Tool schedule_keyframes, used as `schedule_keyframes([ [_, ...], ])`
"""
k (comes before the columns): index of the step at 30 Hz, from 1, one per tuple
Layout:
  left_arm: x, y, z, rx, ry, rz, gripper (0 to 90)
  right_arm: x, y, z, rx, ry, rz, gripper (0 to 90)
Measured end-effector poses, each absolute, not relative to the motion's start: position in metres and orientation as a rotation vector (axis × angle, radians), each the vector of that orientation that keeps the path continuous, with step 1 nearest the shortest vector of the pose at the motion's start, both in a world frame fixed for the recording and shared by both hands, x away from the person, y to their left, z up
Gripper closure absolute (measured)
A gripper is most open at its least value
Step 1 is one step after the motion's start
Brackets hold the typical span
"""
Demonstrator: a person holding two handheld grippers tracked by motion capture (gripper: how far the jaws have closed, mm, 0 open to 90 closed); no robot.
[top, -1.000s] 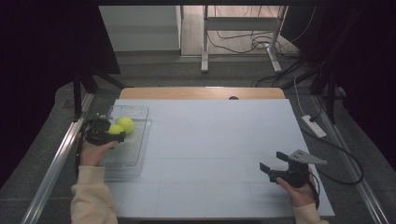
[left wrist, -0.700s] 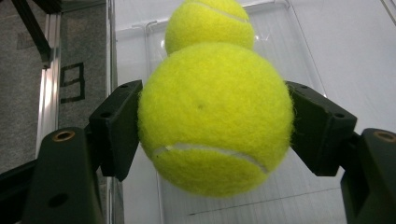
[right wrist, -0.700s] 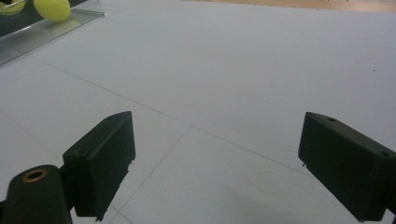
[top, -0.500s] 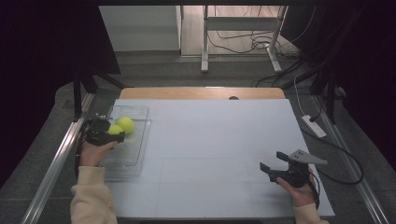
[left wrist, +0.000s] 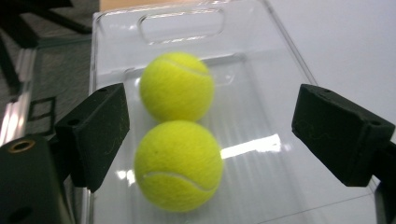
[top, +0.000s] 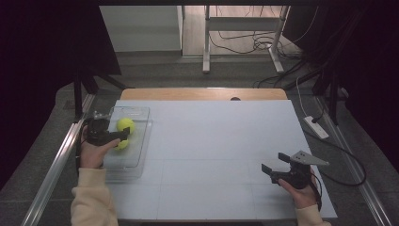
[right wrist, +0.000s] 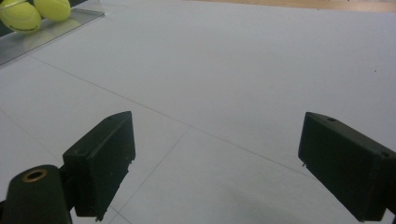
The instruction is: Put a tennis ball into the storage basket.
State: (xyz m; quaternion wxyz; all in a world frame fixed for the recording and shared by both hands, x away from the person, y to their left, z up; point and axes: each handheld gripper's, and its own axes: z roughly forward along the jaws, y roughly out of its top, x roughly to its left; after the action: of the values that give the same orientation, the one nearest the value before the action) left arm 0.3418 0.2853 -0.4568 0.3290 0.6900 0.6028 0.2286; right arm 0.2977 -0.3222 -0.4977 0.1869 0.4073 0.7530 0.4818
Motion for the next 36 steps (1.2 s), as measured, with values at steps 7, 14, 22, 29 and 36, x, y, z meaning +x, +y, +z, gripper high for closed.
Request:
schedule_keyframes([
  [7,0.336,0.287,-0.456,1.744,1.520,0.550,12.0,0.301,-0.323,-0.499,1.148,2.116,1.376,10.9],
  [14,0.327,0.283,-0.451,1.704,1.433,0.526,12.2,0.303,-0.326,-0.499,1.149,2.121,1.381,10.9],
  [22,0.310,0.275,-0.446,1.688,1.339,0.496,12.2,0.303,-0.327,-0.498,1.152,2.119,1.392,10.9],
  [29,0.295,0.266,-0.445,1.690,1.264,0.475,12.2,0.302,-0.331,-0.498,1.154,2.111,1.393,10.9],
  [36,0.285,0.254,-0.452,1.716,1.193,0.446,12.3,0.302,-0.332,-0.497,1.159,2.103,1.388,11.0],
])
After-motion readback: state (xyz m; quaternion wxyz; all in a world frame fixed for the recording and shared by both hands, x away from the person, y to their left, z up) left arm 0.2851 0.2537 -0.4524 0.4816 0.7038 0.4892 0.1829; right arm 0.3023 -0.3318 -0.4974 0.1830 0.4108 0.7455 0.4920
